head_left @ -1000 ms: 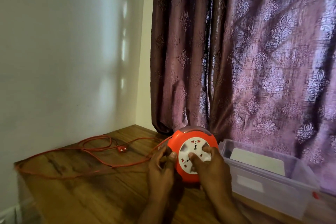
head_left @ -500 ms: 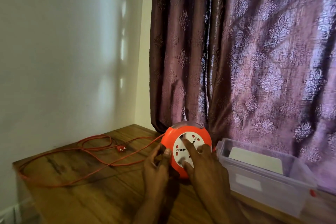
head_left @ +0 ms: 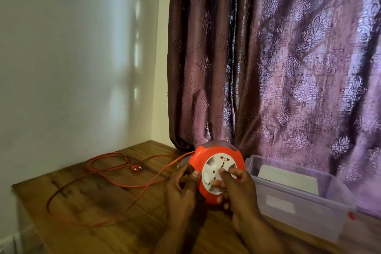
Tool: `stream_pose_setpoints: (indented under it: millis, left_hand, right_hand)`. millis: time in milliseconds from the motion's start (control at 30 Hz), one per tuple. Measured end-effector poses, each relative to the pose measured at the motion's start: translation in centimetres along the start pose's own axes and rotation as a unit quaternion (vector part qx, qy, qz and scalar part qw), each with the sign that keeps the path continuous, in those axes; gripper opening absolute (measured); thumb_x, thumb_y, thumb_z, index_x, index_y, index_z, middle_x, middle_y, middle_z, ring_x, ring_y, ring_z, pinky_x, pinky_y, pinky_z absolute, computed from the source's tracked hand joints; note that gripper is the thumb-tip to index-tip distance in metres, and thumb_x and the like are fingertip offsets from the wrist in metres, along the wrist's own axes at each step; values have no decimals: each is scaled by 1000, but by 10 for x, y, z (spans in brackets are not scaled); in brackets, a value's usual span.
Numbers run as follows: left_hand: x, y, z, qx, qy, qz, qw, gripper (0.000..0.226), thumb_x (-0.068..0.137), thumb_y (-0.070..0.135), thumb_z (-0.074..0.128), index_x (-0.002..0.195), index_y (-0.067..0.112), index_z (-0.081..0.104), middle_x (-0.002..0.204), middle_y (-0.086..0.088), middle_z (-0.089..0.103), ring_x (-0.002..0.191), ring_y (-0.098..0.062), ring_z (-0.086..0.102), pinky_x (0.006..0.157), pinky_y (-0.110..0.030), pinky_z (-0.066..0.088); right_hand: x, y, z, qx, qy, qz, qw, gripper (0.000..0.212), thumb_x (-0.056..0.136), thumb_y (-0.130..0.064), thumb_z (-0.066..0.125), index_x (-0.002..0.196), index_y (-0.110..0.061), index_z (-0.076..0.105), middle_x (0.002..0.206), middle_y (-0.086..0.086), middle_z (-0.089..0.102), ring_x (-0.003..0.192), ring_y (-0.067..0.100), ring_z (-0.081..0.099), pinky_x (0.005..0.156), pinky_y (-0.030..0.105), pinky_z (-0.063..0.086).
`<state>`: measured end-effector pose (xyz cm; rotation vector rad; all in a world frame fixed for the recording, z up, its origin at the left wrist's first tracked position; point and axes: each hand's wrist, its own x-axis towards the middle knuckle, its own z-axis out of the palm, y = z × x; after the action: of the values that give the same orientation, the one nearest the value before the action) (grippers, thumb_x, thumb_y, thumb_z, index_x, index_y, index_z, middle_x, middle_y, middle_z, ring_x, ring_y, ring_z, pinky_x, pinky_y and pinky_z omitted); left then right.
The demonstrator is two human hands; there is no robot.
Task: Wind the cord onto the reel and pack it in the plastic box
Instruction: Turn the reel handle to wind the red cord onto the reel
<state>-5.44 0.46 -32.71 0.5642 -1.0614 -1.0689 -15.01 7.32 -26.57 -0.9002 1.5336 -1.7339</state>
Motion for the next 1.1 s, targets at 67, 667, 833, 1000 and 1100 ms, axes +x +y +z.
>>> stream_pose_setpoints:
  millis: [67,667,833,1000,1100]
  left_hand:
    - [0,1,-1,-3,4,-13,1000,63,75,51,80,128,17,73,122,-11,78,115,-35,73,101,-60,57]
    - [7,-5,-7,32,20,-26,999,20,98,16,69,113,27,75,91,19,82,86,-5,79,64,-17,62]
    - [2,1,-2,26,7,-11,1000,28,91,27,75,119,23,77,114,-3,82,107,-27,78,93,-56,63]
    - [3,-4,-3,21,6,-20,1000,31,77,54,75,108,48,77,112,3,82,107,-26,77,92,-57,63]
    - [5,-3,-4,-2,12,-25,1000,36,76,52,76,111,40,79,115,-2,81,112,-32,75,96,-62,60]
  right_hand:
    - [0,-3,2,41,-14,15,999,26,90,-25,63,110,-16,48,71,12,74,34,18,50,34,19,32]
    - [8,10,-5,-612,-23,-300,732,64,96,-44,42,142,-54,-3,152,5,28,131,31,43,98,45,48]
    - [5,8,-7,-504,64,-238,828,59,83,-70,44,136,-49,27,121,1,62,110,30,58,86,39,48]
    - [5,3,-2,-190,26,-86,978,39,88,-50,56,116,-24,48,83,3,75,58,30,66,58,34,53]
    - [6,1,-1,-170,-1,-61,984,36,89,-46,57,114,-21,48,82,4,76,48,24,61,45,26,46]
